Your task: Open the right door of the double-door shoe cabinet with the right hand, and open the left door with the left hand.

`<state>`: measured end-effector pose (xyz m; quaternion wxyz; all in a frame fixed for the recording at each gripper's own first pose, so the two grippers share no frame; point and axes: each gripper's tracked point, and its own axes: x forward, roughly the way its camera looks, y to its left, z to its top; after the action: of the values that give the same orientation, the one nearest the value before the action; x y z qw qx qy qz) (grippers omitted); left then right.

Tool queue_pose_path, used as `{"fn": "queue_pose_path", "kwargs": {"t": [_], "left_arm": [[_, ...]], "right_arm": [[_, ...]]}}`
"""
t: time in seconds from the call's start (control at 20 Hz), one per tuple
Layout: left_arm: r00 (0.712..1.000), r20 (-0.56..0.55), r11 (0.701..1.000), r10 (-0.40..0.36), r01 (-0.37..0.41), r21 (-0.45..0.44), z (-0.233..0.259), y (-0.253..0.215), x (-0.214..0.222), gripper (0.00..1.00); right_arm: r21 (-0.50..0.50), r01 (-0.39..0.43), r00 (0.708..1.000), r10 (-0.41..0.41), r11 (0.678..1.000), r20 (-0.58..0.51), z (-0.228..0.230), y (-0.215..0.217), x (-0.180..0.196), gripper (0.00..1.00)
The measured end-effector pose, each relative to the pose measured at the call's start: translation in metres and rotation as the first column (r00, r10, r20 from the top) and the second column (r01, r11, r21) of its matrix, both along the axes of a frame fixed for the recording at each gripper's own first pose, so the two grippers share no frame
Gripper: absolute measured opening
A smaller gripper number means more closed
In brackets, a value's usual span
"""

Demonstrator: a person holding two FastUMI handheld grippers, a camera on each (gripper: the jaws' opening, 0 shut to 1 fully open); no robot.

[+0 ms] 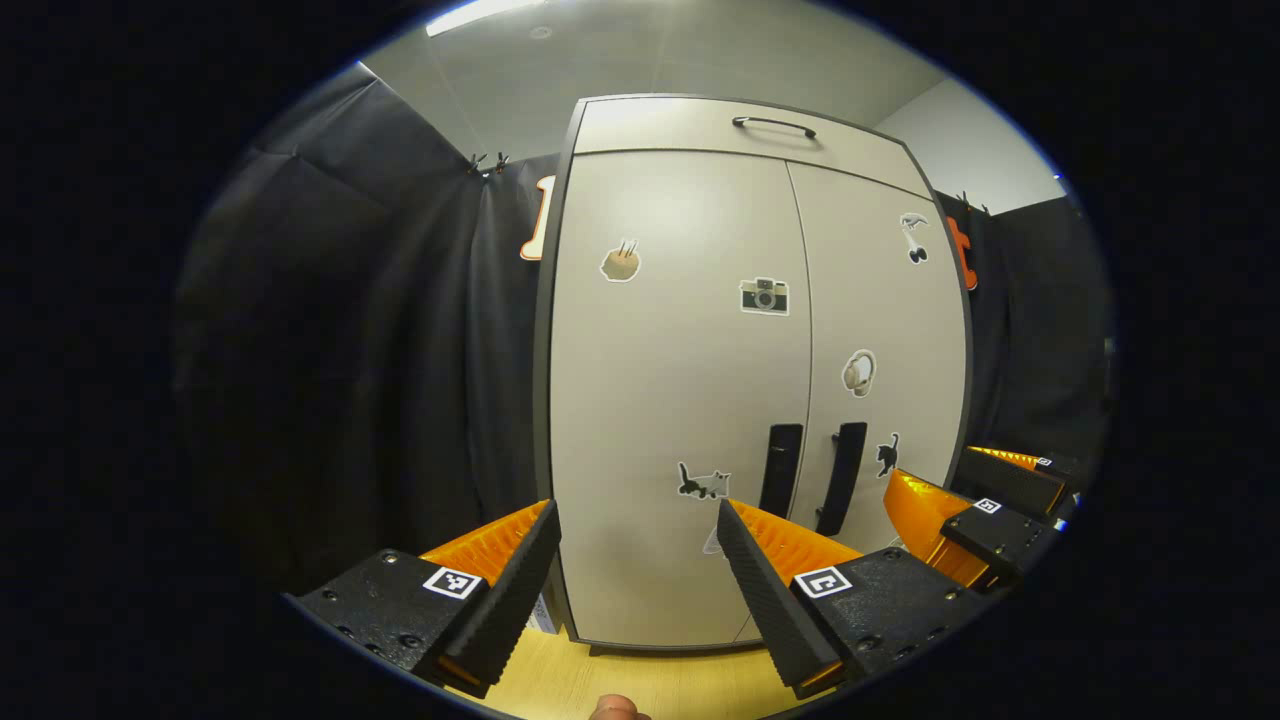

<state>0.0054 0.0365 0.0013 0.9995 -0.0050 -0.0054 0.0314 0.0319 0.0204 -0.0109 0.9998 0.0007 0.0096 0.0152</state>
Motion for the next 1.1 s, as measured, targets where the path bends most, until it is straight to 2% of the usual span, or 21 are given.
{"fn": "queue_pose_path", "kwargs": {"t": [0.1, 0.15, 0.2, 0.3, 0.35, 0.5, 0.6, 0.8, 0.85, 0.95, 1.0, 1.1], "left_arm": [[1.000, -0.003, 1.000, 0.017, -0.017, 0.000, -0.001, 0.008, -0.002, 0.98], [1.000, -0.005, 1.000, 0.024, -0.024, -0.001, -0.002, 0.012, -0.002, 0.98], [0.999, -0.008, 0.999, 0.032, -0.032, -0.001, -0.003, 0.015, -0.003, 0.98], [0.999, -0.014, 0.999, 0.051, -0.051, 0.005, -0.005, 0.025, -0.005, 0.98], [0.998, -0.017, 0.998, 0.062, -0.062, 0.009, -0.006, 0.030, -0.006, 0.98], [0.995, -0.021, 0.995, 0.097, -0.097, 0.008, -0.008, 0.045, -0.007, 0.98], [0.993, -0.024, 0.994, 0.114, -0.114, 0.001, -0.010, 0.053, -0.007, 0.98], [0.991, -0.034, 0.992, 0.126, -0.127, -0.005, -0.015, 0.063, -0.005, 0.98], [0.991, -0.037, 0.992, 0.127, -0.128, -0.010, -0.017, 0.065, -0.004, 0.98], [0.992, -0.041, 0.992, 0.122, -0.123, -0.025, -0.020, 0.067, -0.001, 0.98], [0.992, -0.042, 0.992, 0.118, -0.120, -0.033, -0.020, 0.066, 0.000, 0.98], [0.993, -0.051, 0.993, 0.110, -0.112, -0.037, -0.023, 0.065, 0.003, 0.98]], "right_arm": [[-0.001, -0.007, 1.000, 0.007, 1.000, -0.011, -0.003, 0.004, 0.009, 0.94], [-0.003, -0.011, 1.000, 0.011, 1.000, -0.019, -0.006, 0.006, 0.014, 0.97], [-0.005, -0.012, 1.000, 0.012, 1.000, -0.025, -0.010, 0.008, 0.019, 0.93], [-0.014, 0.003, 1.000, -0.004, 1.000, -0.030, -0.013, 0.007, 0.032, 0.97], [-0.019, 0.010, 1.000, -0.011, 1.000, -0.028, -0.014, 0.006, 0.039, 0.94], [-0.032, 0.037, 0.999, -0.038, 0.999, -0.035, -0.019, 0.003, 0.063, 0.95], [-0.039, 0.051, 0.998, -0.052, 0.998, -0.040, -0.022, 0.001, 0.077, 0.84], [-0.059, 0.063, 0.995, -0.067, 0.996, -0.069, -0.035, 0.001, 0.095, 0.81], [-0.063, 0.064, 0.995, -0.068, 0.996, -0.074, -0.037, 0.001, 0.099, 0.69], [-0.067, 0.059, 0.994, -0.066, 0.996, -0.092, -0.042, 0.003, 0.104, 0.66], [-0.064, 0.065, 0.993, -0.071, 0.996, -0.091, -0.042, 0.003, 0.106, 0.68], [-0.066, 0.071, 0.993, -0.077, 0.995, -0.087, -0.043, 0.003, 0.111, 0.61]]}}
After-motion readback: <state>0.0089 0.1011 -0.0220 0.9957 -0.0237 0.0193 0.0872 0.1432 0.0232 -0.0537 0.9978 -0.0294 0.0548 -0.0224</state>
